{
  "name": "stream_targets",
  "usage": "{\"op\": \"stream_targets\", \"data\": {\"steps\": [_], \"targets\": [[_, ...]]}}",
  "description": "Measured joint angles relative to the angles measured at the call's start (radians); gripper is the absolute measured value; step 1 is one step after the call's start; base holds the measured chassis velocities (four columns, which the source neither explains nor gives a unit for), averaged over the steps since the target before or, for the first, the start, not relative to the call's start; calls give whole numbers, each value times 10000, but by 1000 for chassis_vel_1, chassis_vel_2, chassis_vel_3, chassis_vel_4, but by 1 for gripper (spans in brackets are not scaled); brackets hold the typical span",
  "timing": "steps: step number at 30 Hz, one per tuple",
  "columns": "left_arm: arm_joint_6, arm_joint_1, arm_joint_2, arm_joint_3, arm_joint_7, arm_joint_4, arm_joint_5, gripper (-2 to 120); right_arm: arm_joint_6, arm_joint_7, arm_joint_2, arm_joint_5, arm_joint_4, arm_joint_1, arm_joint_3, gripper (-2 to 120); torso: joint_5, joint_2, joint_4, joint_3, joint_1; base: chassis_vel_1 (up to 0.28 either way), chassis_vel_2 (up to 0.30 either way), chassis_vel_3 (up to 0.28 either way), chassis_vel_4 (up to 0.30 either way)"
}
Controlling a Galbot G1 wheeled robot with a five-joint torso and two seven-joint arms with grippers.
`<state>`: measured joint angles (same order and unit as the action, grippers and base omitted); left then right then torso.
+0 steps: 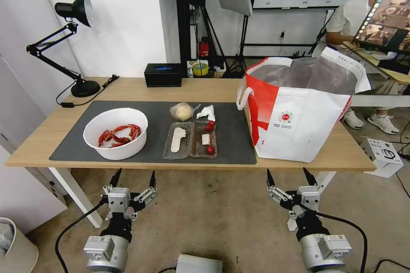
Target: Pick up the trash from the table and place it into the takeout bag.
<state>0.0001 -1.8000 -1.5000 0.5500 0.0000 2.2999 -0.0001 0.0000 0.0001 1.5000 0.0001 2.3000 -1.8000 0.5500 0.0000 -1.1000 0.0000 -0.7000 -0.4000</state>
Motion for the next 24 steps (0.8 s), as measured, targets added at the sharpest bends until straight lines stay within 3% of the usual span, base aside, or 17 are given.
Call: {"op": "stream_targets", "data": {"steps": [24], "targets": [[68, 103, 85, -20, -105, -25, -166, 100, -19, 22, -66, 43, -1, 7, 52, 100, 0, 0, 4, -1, 1, 0, 0, 0, 0]]}}
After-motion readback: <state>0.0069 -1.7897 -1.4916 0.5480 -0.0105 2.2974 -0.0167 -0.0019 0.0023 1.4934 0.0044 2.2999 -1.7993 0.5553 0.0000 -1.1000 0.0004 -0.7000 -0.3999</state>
